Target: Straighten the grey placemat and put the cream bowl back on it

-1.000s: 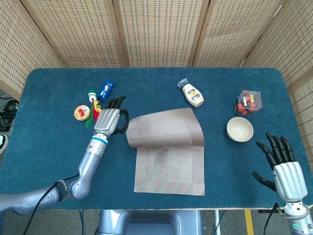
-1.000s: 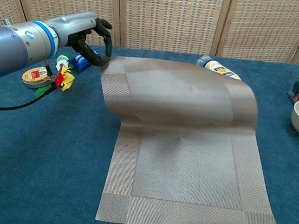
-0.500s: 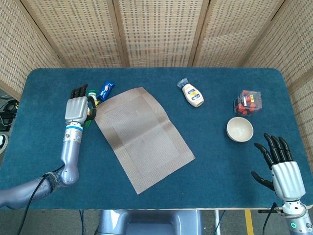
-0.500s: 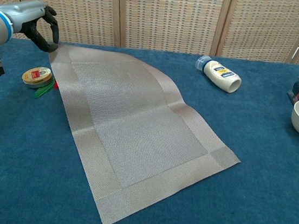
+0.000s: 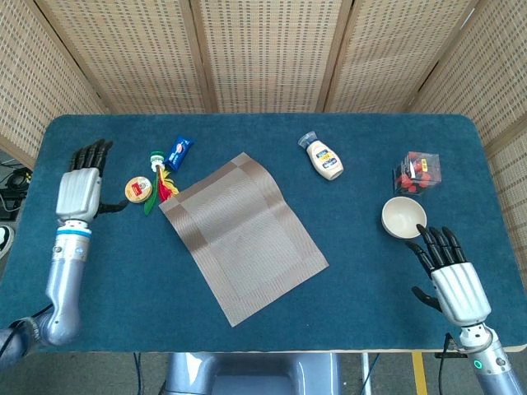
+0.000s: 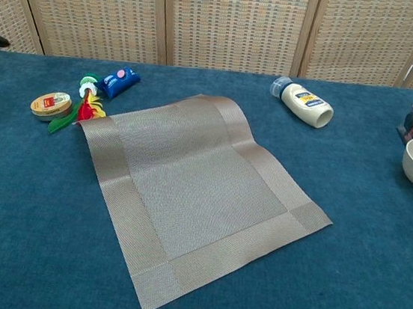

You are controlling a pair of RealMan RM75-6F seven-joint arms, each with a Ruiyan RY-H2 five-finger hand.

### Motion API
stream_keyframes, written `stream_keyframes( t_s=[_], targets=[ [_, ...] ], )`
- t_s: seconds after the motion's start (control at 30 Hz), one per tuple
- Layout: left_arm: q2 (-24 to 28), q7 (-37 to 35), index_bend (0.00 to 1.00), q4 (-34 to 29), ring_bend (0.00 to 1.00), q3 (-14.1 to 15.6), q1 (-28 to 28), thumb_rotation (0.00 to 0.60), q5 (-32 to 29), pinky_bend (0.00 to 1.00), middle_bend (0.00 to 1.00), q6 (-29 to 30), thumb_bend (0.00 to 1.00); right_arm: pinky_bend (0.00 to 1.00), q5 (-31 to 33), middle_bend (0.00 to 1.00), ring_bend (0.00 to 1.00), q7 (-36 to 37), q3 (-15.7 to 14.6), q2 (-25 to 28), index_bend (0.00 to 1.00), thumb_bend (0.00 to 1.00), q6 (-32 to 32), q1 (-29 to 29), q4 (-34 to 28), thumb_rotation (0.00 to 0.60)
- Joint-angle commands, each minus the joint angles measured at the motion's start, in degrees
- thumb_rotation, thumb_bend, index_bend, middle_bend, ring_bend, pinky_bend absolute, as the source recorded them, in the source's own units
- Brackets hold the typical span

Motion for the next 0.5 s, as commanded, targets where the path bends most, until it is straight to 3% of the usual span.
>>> stream_keyframes(
  t_s=[0.03,0.3,0.5],
  targets=[
    [7.6,-0.7,0.00,-8.5,0.00,4.1,6.7,0.600,3.3,0.00,0.00,5.4,0.00,0.00,-0.7,0.00,0.00,-1.4,-0.6,0.1,0.21,0.00,-4.7,2.9,1.2,0.600],
    [15.7,1.1,0.00,-19.2,0.00,11.9,16.6,0.600,9.1,0.00,0.00,14.2,0.00,0.00,-0.2,0.00,0.00,-2.1,-0.6,-3.2,0.22,0.00,-14.7,9.4,4.5,0.600],
    [16.1,3.8,0.00,-24.3,0.00,16.5,22.4,0.600,14.0,0.00,0.00,21.5,0.00,0.00,-1.0,0.00,0.00,-2.1,-0.2,-8.5,0.26,0.00,-19.2,14.3,10.4,0.600]
  ],
)
